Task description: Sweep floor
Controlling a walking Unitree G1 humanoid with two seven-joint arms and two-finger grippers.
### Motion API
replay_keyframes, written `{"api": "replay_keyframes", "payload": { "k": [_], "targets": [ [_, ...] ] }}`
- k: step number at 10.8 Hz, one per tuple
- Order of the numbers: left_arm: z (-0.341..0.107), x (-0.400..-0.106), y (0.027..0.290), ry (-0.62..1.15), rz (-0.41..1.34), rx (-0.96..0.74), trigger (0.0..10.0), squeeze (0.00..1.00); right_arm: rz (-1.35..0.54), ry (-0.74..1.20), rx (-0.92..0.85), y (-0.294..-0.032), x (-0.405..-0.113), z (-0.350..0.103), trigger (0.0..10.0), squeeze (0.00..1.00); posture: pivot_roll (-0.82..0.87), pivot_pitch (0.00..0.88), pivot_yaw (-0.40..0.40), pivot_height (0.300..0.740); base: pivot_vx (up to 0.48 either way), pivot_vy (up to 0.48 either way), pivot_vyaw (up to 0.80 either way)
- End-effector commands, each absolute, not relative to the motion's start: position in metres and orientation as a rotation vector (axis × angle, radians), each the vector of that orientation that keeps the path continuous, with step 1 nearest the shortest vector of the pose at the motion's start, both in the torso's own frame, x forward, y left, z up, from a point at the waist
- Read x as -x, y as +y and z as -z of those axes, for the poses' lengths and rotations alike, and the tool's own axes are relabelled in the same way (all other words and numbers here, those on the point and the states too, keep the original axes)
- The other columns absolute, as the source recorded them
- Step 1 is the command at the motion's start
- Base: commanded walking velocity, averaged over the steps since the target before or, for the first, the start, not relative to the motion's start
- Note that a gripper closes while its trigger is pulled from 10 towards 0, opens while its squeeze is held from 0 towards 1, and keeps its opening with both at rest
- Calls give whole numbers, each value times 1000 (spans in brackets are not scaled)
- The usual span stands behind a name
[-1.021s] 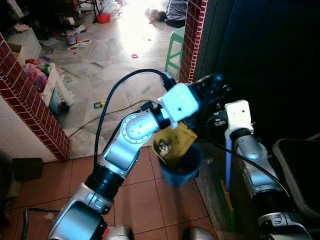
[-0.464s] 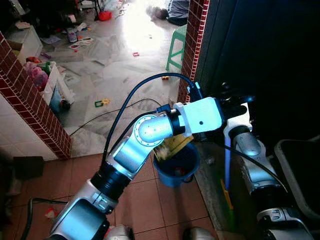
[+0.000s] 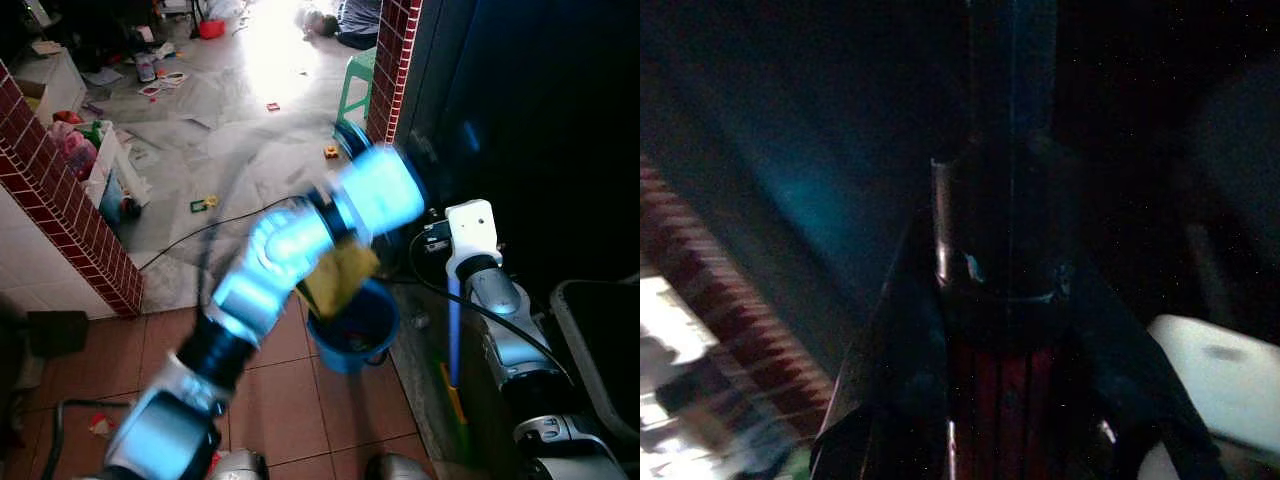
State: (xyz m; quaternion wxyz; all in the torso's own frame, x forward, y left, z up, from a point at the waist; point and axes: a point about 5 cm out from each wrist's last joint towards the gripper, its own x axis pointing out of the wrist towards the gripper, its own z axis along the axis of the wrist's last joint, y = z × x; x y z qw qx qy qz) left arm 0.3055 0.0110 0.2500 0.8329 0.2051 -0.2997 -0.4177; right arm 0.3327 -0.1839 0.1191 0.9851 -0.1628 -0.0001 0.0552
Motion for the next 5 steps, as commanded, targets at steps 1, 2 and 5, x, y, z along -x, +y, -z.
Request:
{"api": "replay_keyframes", "payload": {
  "k": [1,2,5],
  "targets": [
    [-286,-307,25,-807,755,-481,10000,0,-144,-59,314,-179,-339,-133,10000,0,-4,0,-3,740,0,0,0],
    [-309,-315,52,-852,570,-407,10000,0,-204,-57,292,-176,-340,-134,10000,0,-3,0,-3,740,0,0,0],
    [-333,-326,115,-845,235,-302,10000,0,-355,-8,281,-168,-338,-128,10000,0,14,0,-24,740,0,0,0]
  ]
}}
